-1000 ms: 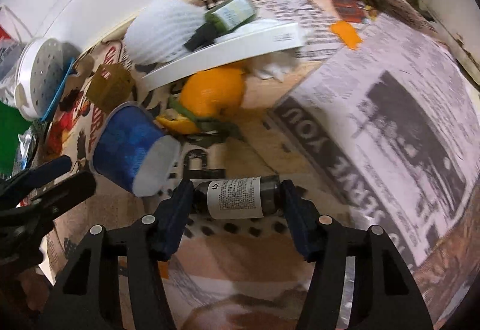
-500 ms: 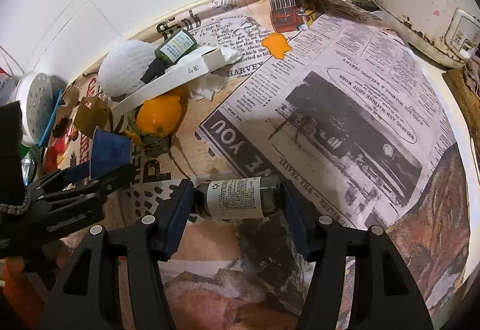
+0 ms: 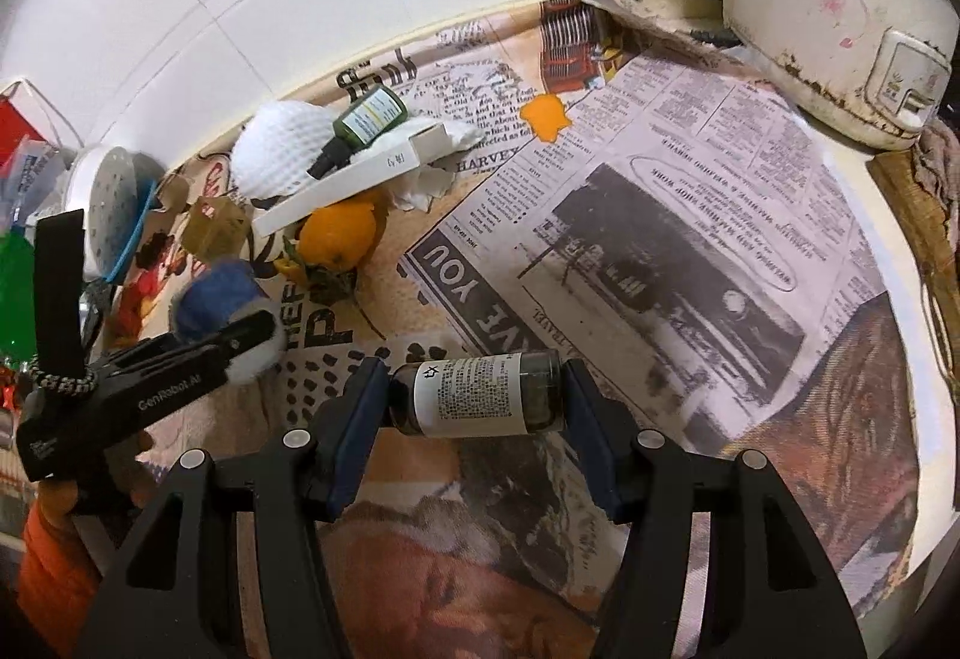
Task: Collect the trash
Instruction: 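Grasp the blue paper cup with the left tool while the right tool grasps the small glass bottle, then lower both held items over the floor bin and open both tools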
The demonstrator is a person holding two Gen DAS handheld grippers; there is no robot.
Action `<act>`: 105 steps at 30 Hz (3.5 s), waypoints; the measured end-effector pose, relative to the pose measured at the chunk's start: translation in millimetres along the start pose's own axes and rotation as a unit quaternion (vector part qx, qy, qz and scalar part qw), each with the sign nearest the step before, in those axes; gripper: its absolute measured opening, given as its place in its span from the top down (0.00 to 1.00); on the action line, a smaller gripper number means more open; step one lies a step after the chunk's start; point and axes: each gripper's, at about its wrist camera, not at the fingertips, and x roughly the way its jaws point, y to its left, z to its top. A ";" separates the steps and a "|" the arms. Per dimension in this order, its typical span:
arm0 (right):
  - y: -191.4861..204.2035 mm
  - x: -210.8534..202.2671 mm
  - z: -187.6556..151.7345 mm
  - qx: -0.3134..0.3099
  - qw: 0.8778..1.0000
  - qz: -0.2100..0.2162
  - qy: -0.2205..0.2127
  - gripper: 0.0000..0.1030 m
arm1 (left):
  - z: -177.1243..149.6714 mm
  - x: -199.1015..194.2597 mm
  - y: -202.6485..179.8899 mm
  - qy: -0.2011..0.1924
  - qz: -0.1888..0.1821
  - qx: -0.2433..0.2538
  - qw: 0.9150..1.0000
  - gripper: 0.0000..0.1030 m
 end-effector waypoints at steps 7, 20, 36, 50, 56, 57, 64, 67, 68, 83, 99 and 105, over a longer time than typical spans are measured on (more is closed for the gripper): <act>-5.6 -40.5 -13.8 -0.030 0.999 0.033 -0.023 0.46 | -36.2 -53.7 -28.6 -0.059 0.024 -0.024 0.998 0.58; 24.3 -102.9 -66.3 -0.088 0.992 0.074 -0.051 0.46 | -118.3 -166.8 -53.0 -0.140 0.038 -0.034 0.989 0.58; 89.3 -136.3 -224.7 -0.034 0.997 0.041 -0.064 0.46 | -286.2 -231.7 2.7 -0.121 0.006 0.028 0.992 0.58; 84.3 -129.2 -318.1 -0.012 0.999 0.031 0.003 0.46 | -381.8 -205.8 2.1 -0.035 -0.013 0.018 0.999 0.58; 50.7 -79.2 -343.0 -0.020 0.998 0.022 0.054 0.46 | -411.2 -146.3 -2.6 0.009 -0.007 -0.010 1.000 0.58; 44.9 -68.9 -346.2 -0.023 0.998 0.022 0.063 0.46 | -418.9 -129.1 -2.4 0.017 -0.008 -0.022 1.000 0.58; 5.6 26.0 -374.4 -0.057 0.993 0.018 0.098 0.46 | -466.4 -15.7 5.0 0.050 -0.008 -0.075 0.996 0.58; -9.5 73.4 -386.8 -0.060 0.992 0.020 0.108 0.46 | -486.0 37.7 14.0 0.060 -0.007 -0.092 0.994 0.58; -15.3 91.4 -391.9 -0.060 0.992 0.021 0.111 0.46 | -489.4 49.7 16.4 0.062 -0.006 -0.094 0.994 0.58; -52.4 271.5 -430.7 -0.068 0.992 0.050 0.095 0.45 | -548.2 250.9 39.5 0.066 -0.017 -0.067 0.995 0.58; -74.2 286.0 -430.2 -0.105 0.993 0.037 0.028 0.34 | -559.4 319.5 23.0 0.051 -0.046 -0.046 0.997 0.57; -78.4 269.5 -429.4 -0.098 0.994 0.011 0.037 0.34 | -551.1 296.4 18.4 0.051 -0.023 -0.045 0.997 0.57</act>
